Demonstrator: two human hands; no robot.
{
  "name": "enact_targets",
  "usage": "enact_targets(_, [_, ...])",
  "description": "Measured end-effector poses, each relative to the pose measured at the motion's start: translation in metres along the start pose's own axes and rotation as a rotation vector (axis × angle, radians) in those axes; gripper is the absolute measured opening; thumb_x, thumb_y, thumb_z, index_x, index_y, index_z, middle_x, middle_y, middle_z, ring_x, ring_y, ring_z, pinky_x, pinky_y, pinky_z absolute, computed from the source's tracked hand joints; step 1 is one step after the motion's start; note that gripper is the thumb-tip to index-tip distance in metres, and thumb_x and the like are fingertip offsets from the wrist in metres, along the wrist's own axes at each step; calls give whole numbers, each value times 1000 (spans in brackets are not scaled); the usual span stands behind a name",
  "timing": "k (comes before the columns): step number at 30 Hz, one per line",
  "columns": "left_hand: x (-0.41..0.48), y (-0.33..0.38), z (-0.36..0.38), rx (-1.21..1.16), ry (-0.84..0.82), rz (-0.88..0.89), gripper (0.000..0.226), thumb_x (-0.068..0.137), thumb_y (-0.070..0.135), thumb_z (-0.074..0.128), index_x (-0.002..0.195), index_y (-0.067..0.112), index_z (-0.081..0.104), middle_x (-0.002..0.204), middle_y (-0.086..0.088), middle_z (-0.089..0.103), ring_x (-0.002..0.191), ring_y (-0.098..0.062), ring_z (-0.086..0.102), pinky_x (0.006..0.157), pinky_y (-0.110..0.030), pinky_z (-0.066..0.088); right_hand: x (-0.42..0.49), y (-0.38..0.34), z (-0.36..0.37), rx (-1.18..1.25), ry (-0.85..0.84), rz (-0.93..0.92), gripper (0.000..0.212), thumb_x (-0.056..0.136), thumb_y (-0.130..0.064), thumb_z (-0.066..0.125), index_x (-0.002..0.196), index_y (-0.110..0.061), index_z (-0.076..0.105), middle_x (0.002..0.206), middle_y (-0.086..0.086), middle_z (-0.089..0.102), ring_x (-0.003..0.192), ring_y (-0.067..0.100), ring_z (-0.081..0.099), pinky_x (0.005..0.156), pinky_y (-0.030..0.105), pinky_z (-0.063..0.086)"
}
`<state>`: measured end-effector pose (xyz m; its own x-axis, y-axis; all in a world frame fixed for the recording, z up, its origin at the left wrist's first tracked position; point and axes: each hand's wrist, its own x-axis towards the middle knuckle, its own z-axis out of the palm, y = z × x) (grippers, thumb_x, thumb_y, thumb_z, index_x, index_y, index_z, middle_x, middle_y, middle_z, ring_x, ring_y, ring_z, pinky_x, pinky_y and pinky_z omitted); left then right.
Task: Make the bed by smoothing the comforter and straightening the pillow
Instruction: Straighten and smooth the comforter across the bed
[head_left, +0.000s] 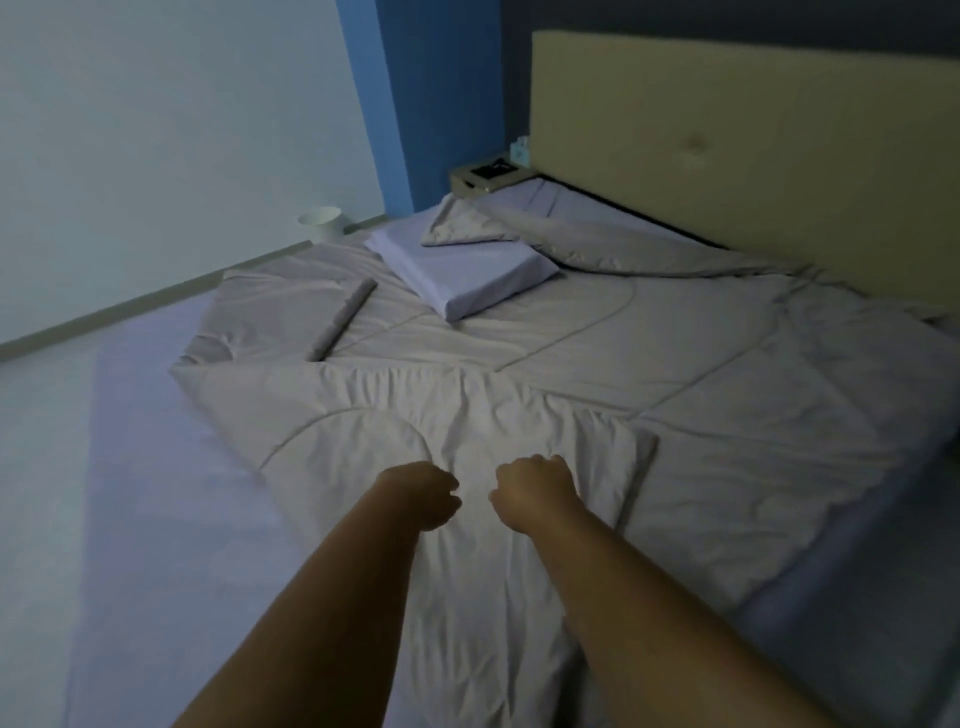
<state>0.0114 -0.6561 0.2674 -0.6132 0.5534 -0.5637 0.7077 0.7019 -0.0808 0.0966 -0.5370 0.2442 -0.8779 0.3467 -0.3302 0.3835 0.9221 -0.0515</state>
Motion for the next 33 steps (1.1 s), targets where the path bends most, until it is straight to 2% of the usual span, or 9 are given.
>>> enact_targets(9, [142, 35, -31, 63, 42, 106, 50, 100, 44, 30, 148, 33, 31, 154, 2, 33, 142, -20, 32, 113, -40, 31, 95, 88, 20, 150, 83, 215, 37, 98, -34, 36, 121, -14, 56, 127, 7, 58, 117, 26, 51, 102, 39, 32])
enact_targets(13, [212, 56, -32, 62, 72, 165, 48, 99, 40, 31, 146, 31, 34, 150, 0, 39, 136, -24, 40, 107, -40, 36, 146, 124, 49, 208, 112, 305, 36, 97, -31, 37, 126, -15, 53, 130, 5, 55, 122, 26, 46, 106, 41, 29])
enact_targets(19, [305, 81, -6, 139, 112, 254, 50, 99, 35, 35, 148, 26, 28, 148, -1, 41, 132, -26, 42, 104, -40, 37, 208, 171, 111, 284, 143, 399, 51, 97, -30, 38, 145, -14, 33, 153, 5, 30, 141, 26, 26, 115, 40, 22])
enact_targets(24, [365, 97, 23, 165, 196, 275, 64, 97, 18, 41, 153, 26, 13, 159, 2, 19, 145, -24, 23, 114, -41, 30, 237, 195, 165, 253, 138, 440, 64, 95, -33, 43, 151, -11, 20, 160, 8, 15, 147, 27, 13, 117, 40, 17])
enact_targets(26, [381, 100, 32, 176, 227, 264, 67, 95, 13, 40, 154, 26, 11, 161, 3, 12, 147, -24, 17, 117, -40, 25, 245, 199, 184, 269, 179, 486, 67, 84, -30, 59, 144, -8, 39, 151, 12, 36, 140, 29, 33, 112, 40, 28])
enact_targets(29, [398, 105, 42, 198, 245, 263, 58, 96, 18, 40, 151, 27, 21, 158, 4, 22, 144, -22, 25, 113, -39, 30, 256, 203, 214, 298, 243, 507, 53, 48, -24, 84, 99, -10, 75, 104, 8, 73, 99, 26, 69, 85, 37, 54])
enact_targets(31, [405, 111, 48, 182, 245, 241, 48, 98, 22, 37, 145, 30, 32, 148, 3, 38, 135, -22, 37, 106, -36, 36, 256, 204, 222, 282, 287, 462, 32, 51, -20, 79, 82, -11, 76, 84, 5, 74, 83, 25, 71, 76, 34, 56])
enact_targets(32, [407, 113, 51, 173, 257, 231, 44, 99, 24, 36, 142, 32, 36, 142, 3, 45, 130, -22, 43, 102, -36, 38, 254, 203, 222, 252, 337, 430, 19, 59, -17, 68, 76, -12, 75, 77, 5, 72, 76, 25, 70, 71, 32, 57])
enact_targets(33, [409, 114, 53, 168, 275, 228, 41, 99, 24, 35, 139, 32, 39, 137, 3, 49, 126, -22, 46, 99, -36, 40, 252, 202, 220, 254, 367, 408, 22, 62, -16, 53, 69, -12, 73, 70, 5, 70, 70, 25, 69, 67, 31, 57])
